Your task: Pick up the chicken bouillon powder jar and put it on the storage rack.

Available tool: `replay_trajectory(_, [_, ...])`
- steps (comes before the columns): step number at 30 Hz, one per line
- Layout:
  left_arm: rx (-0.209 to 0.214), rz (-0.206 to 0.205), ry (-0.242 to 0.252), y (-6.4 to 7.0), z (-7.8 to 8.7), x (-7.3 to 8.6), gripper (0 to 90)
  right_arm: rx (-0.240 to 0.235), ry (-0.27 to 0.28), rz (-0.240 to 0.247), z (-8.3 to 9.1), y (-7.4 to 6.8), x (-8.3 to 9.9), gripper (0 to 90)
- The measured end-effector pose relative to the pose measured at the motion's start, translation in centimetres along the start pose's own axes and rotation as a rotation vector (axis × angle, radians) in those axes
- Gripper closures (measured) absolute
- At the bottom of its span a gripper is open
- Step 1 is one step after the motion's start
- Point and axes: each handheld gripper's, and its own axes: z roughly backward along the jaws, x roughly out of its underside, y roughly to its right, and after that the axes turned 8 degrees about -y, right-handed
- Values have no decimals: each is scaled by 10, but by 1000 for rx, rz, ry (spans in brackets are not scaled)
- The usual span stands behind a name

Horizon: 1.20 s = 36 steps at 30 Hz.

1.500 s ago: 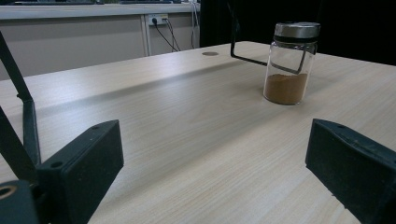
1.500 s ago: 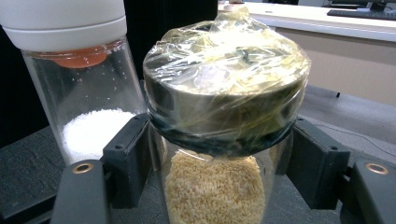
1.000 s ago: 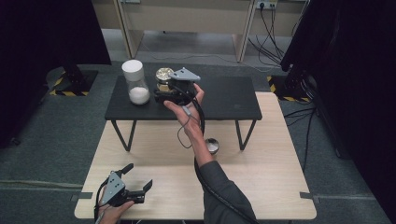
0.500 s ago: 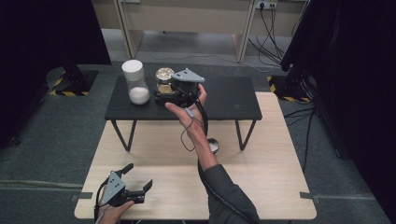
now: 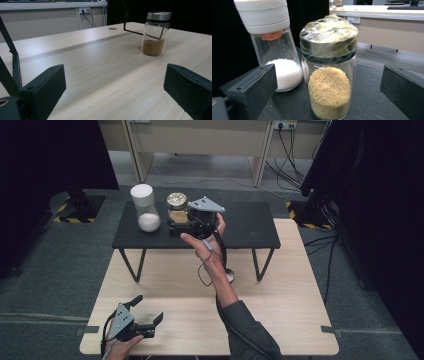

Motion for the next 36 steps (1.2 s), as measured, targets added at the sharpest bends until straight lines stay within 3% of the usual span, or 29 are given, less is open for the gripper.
replay_trajectory(4, [0, 1, 2, 0, 0, 0, 38, 2, 7, 5, 6, 1, 5, 12])
replay_trajectory(20, [-1, 1, 1, 0, 0, 0, 38, -76, 53, 10, 36, 1, 26, 12])
replay_trajectory(36, [0, 3, 1, 0, 0, 0, 37, -172, 84, 32, 60, -12, 47, 11])
